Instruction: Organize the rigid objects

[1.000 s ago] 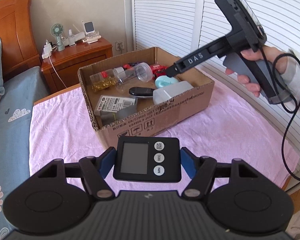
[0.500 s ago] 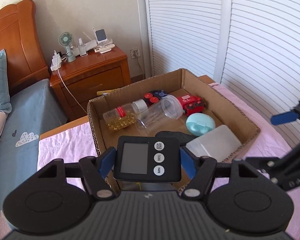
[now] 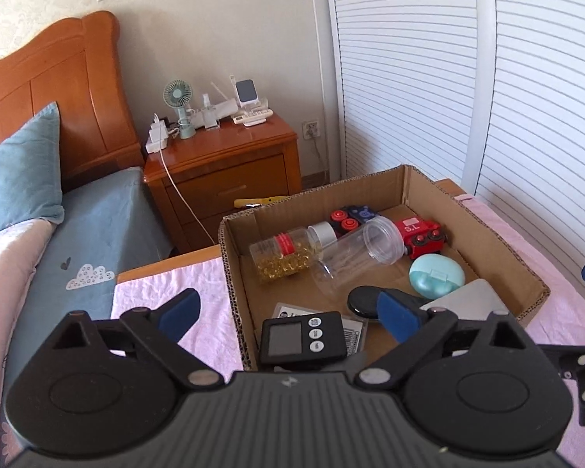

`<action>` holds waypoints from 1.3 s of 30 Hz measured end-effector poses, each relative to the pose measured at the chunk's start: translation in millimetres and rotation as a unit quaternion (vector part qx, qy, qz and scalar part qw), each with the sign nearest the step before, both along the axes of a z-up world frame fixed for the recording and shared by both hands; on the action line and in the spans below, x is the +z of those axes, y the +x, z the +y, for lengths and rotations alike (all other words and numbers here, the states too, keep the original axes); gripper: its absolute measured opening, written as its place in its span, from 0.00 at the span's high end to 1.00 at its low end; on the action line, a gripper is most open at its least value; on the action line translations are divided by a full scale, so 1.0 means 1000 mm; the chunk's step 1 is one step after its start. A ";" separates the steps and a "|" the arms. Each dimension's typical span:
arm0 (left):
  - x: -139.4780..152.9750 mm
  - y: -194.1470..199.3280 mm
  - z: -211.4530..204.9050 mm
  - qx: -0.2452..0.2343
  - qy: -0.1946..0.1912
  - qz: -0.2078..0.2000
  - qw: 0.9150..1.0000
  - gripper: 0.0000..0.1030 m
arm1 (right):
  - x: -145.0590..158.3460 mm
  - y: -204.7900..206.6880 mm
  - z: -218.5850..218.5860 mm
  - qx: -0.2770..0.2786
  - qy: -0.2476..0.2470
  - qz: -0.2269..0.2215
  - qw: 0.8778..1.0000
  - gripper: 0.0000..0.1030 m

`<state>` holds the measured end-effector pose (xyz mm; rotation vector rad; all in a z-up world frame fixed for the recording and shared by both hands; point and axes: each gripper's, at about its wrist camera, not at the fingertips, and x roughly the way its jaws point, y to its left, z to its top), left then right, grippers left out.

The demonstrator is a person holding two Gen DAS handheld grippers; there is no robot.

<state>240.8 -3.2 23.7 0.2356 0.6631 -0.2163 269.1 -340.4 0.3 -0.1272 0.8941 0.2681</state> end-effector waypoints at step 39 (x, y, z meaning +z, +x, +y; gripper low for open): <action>0.005 -0.102 0.002 0.130 -0.037 0.059 0.989 0.01 | 0.014 -0.058 0.000 -0.088 0.034 0.002 0.996 0.00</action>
